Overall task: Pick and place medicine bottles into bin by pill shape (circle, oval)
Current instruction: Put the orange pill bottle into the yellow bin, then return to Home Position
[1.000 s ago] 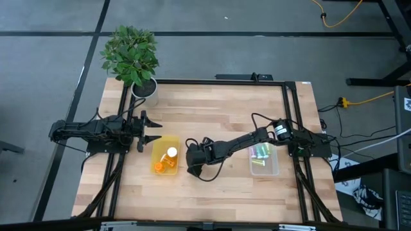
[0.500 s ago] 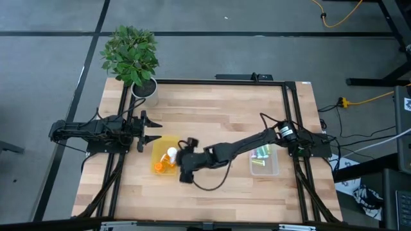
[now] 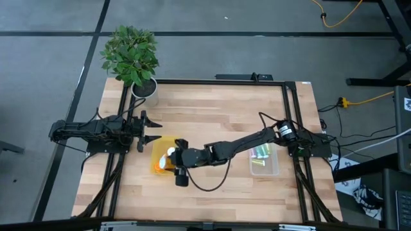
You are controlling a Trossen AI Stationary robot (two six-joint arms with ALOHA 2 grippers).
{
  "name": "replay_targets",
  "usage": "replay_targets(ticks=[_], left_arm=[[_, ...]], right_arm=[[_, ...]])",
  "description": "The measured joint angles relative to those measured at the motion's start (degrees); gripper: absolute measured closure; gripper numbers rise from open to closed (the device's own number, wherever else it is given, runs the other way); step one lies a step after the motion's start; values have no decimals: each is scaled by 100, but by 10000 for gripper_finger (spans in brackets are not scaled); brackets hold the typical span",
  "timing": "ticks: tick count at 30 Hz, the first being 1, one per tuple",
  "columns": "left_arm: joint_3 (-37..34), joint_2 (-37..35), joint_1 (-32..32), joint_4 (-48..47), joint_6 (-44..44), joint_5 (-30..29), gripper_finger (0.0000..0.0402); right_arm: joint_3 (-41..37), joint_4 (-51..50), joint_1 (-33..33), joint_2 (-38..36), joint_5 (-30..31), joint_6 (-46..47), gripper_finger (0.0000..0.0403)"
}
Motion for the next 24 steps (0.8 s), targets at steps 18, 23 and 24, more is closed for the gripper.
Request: replay_targets(ticks=[18, 23, 24], left_arm=[[1, 0, 0, -2, 0, 0, 172], [2, -2, 0, -2, 0, 0, 172], [2, 0, 2, -2, 0, 0, 172]], right_arm=[[225, -582, -159, -249, -266, 37, 123], [654, -2476, -10, -739, -345, 28, 123], [758, -2835, 28, -810, -351, 24, 123]])
